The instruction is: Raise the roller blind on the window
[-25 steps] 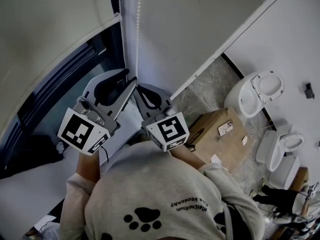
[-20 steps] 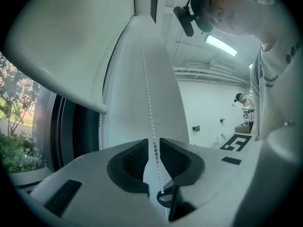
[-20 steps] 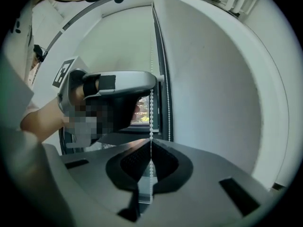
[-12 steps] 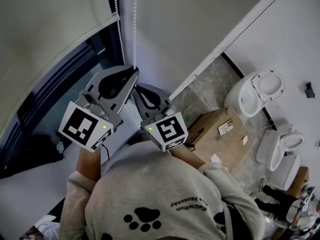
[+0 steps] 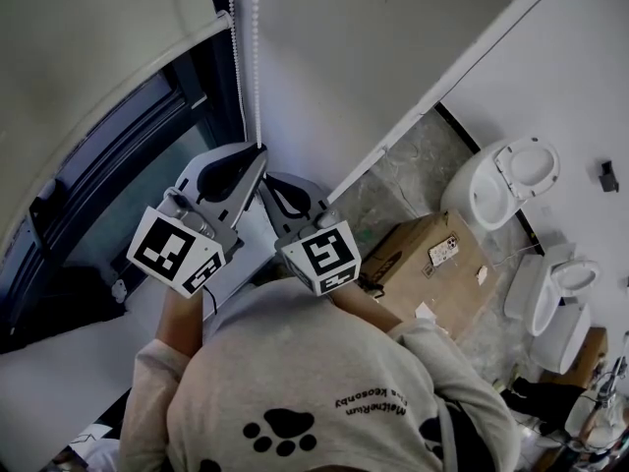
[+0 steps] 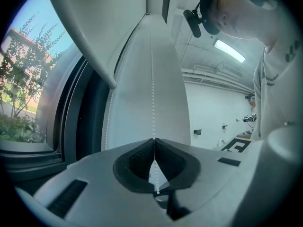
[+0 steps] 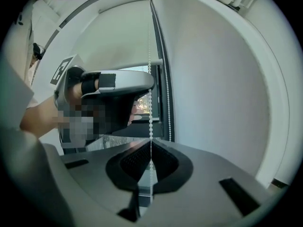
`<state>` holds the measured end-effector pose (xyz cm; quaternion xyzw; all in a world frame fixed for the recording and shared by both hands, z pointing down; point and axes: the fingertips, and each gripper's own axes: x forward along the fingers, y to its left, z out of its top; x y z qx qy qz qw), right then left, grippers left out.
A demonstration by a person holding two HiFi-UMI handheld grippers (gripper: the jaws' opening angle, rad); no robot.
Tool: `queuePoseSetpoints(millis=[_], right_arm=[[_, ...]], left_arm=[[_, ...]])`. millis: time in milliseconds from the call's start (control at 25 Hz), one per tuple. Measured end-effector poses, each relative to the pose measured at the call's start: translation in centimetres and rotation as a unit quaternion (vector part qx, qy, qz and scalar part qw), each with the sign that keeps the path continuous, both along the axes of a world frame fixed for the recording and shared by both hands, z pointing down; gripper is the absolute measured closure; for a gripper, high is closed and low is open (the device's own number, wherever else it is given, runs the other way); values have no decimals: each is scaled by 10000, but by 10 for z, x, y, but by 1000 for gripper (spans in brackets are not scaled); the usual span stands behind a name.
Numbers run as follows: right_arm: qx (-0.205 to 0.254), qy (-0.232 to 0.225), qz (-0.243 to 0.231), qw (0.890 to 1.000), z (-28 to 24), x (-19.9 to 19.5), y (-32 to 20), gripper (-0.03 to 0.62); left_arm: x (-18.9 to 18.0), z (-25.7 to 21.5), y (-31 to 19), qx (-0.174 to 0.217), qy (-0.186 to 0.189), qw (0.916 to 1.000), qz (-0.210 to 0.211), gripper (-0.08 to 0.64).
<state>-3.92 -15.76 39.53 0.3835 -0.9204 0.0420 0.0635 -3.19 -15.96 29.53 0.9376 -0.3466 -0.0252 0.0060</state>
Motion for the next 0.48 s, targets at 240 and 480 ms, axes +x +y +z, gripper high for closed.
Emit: queuePoseSetpoints(millis=[240, 480], right_arm=[[-35, 50, -49, 10000, 12, -4, 0, 583], [-90, 120, -62, 9999, 35, -4, 2, 583]], left_arm=[[-2, 12, 0, -26, -36, 9999, -96, 547], [-2, 36, -1, -162, -54, 9997, -184, 548]])
